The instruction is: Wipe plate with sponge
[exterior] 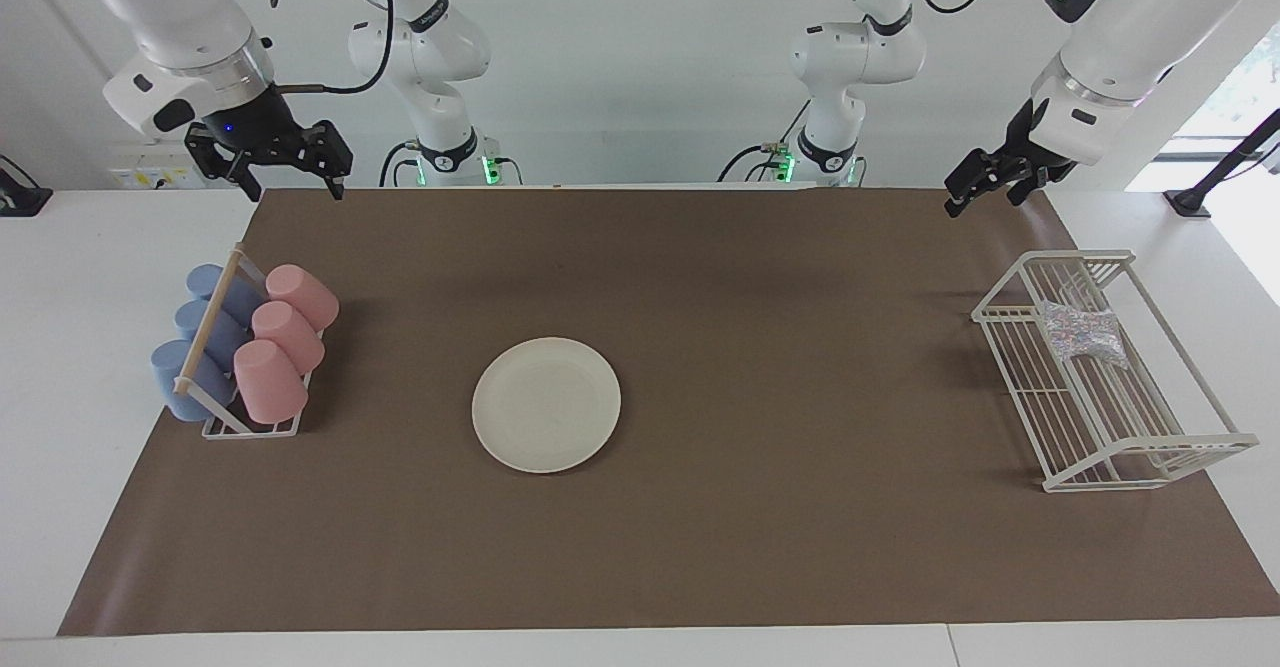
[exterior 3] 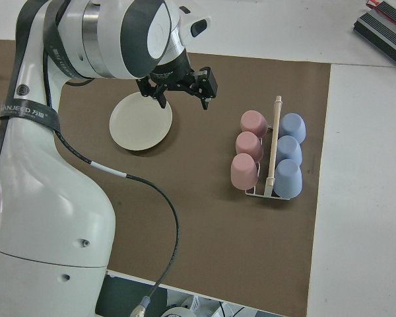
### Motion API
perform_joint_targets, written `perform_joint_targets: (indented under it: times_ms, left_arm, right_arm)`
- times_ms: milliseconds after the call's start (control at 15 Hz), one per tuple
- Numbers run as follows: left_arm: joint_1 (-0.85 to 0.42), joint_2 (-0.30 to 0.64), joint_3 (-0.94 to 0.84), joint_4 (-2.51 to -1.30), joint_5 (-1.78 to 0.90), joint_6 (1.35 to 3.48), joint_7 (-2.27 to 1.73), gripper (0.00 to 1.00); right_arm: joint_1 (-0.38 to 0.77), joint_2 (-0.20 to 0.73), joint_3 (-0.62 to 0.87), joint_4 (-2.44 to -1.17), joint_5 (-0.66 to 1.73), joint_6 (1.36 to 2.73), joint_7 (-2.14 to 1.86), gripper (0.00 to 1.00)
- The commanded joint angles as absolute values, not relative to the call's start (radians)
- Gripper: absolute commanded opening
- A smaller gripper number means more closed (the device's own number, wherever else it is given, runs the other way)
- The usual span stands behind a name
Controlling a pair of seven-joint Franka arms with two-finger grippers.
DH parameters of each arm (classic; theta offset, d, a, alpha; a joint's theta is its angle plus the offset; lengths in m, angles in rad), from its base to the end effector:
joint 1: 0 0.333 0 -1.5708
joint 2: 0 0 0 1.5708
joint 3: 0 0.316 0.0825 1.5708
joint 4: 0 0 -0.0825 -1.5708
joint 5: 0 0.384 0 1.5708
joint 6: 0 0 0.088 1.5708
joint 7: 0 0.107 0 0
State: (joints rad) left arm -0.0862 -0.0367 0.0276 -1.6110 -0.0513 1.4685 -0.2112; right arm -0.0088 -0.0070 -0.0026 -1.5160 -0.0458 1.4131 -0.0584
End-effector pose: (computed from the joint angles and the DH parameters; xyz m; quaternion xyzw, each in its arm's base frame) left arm 0.5301 -0.0367 0.6174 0.9955 0.0748 -0.0559 0.0188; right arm 0.5357 -0.0116 0.6408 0.9984 0.0210 -0.0487 0.0211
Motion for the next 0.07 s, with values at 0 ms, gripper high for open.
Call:
perform_joint_targets:
  times_ms: [0]
  left_arm:
    - [-0.086,-0.046,0.04,-1.614,-0.055,1.46,-0.215,1.0]
  right_arm:
    - [-0.014,-0.028,-0.002,-1.54,-0.032,1.425,-0.072,1.0]
